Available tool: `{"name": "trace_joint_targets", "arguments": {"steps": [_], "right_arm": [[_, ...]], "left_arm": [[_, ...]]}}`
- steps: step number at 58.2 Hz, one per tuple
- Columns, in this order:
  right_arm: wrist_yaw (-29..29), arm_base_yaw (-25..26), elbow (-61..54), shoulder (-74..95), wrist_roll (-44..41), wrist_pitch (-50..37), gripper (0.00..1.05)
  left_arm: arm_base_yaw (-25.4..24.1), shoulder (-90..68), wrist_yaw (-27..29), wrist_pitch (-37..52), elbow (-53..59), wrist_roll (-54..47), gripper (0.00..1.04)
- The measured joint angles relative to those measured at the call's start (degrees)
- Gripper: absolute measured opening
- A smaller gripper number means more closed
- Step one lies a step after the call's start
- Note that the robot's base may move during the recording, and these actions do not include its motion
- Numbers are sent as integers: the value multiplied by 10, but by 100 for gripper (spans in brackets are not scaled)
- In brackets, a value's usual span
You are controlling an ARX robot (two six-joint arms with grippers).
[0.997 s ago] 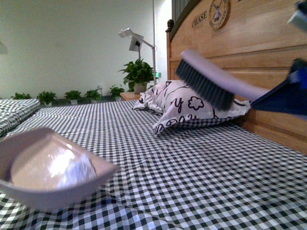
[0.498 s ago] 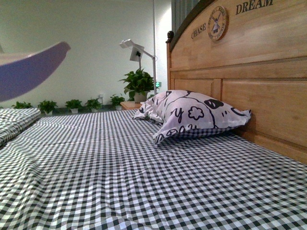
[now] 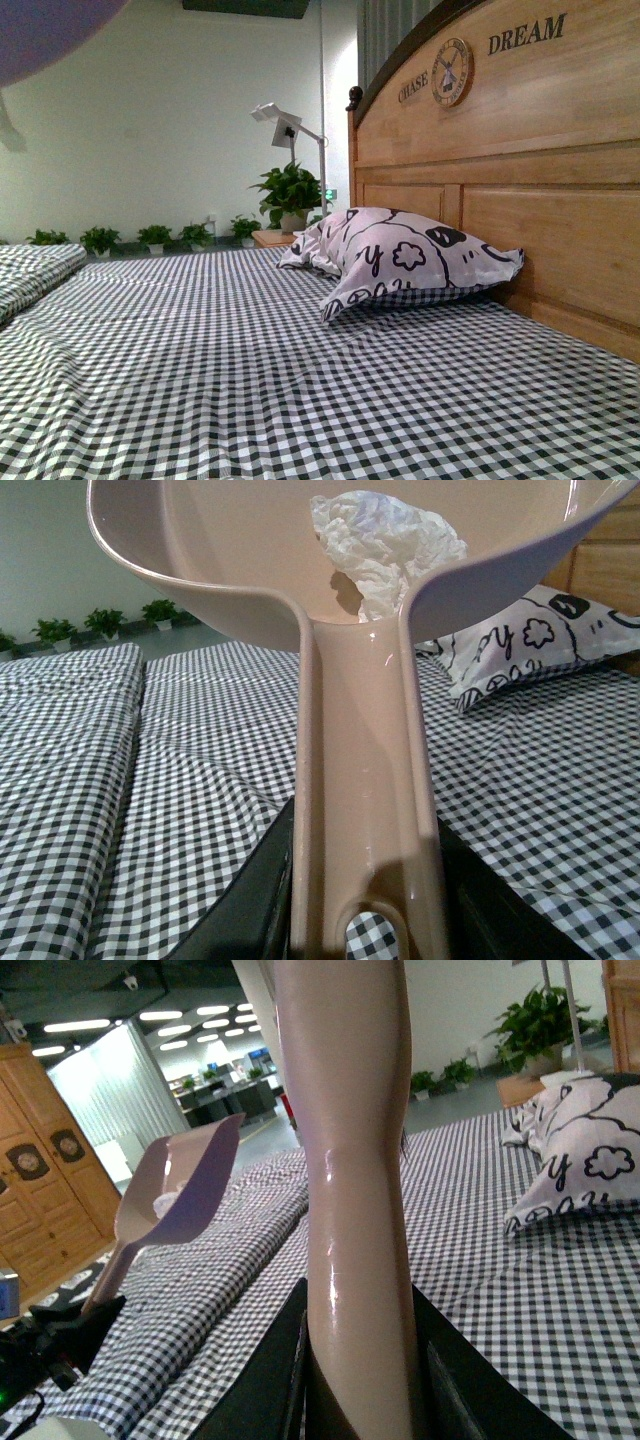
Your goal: Clean up trash
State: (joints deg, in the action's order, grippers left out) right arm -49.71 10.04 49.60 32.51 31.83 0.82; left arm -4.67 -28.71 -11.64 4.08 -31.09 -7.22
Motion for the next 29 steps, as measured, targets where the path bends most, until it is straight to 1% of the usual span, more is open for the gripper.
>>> {"name": "trace_joint_targets", "arguments": {"steps": [5,16,29], "right_arm": [[13,-15,-1,-9,1,0,21],[67,-11,-9,-10,-8,43,21],[68,-8,-9,-11,-16,47,21]], "left_arm": [[9,23,6,-14,2,6,28],[16,53,20,-36,8,22,28],[17,54,21,-37,11,24,28]]}}
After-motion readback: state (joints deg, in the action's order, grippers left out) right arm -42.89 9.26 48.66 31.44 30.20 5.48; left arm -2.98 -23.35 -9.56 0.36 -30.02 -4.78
